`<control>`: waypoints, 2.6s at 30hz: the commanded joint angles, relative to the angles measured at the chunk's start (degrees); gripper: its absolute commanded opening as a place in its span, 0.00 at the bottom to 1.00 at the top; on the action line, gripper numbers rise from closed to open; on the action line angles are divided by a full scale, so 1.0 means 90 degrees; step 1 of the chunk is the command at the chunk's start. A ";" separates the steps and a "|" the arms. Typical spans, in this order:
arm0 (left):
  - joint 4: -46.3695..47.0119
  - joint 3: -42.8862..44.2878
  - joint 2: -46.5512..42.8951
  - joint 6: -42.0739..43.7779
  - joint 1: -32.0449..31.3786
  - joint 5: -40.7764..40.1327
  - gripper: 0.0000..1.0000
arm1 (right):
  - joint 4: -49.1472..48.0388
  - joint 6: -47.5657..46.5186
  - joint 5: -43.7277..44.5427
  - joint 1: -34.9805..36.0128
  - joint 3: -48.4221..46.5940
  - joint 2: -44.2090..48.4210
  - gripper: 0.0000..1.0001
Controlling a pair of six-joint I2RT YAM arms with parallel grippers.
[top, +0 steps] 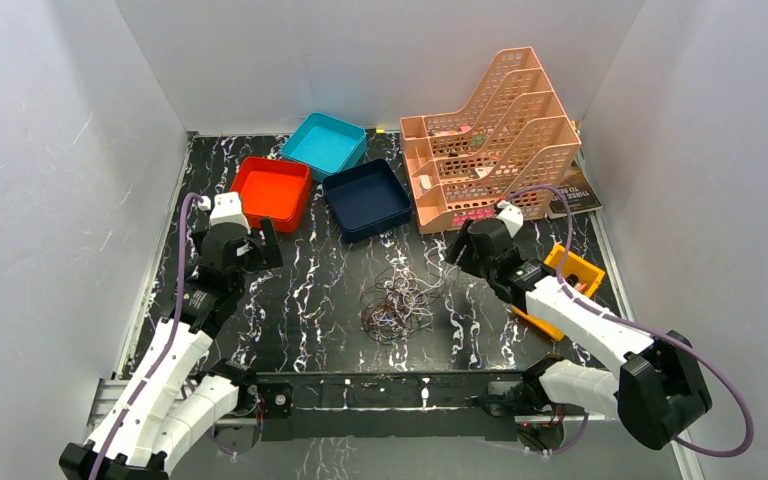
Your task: Untangle the cables
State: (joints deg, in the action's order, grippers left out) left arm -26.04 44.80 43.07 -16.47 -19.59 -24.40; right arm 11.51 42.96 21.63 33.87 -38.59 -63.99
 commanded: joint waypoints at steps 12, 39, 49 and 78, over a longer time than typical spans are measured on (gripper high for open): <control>-0.0017 0.0042 -0.0001 0.0111 0.0038 0.0074 0.98 | -0.1410 0.2301 0.0144 -0.0290 0.0734 -0.0284 0.64; 0.0074 0.0071 0.0045 0.0116 0.0039 0.0051 0.98 | -0.2056 0.1342 -0.0479 -0.0413 0.0723 -0.0781 0.00; 0.0856 -0.0196 -0.0497 -0.0046 0.0038 0.2061 0.98 | -0.2765 -0.0879 -0.2455 -0.0413 0.0606 0.0752 0.00; 0.7075 -0.1961 0.1449 -0.0173 -0.3176 0.1819 0.97 | -0.2205 0.0546 -0.2611 -0.0116 -0.0605 0.0945 0.00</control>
State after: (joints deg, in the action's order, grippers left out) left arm 19.09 30.79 52.29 -24.27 -40.32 -1.30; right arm -6.85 45.50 -2.09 32.67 -42.24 -56.29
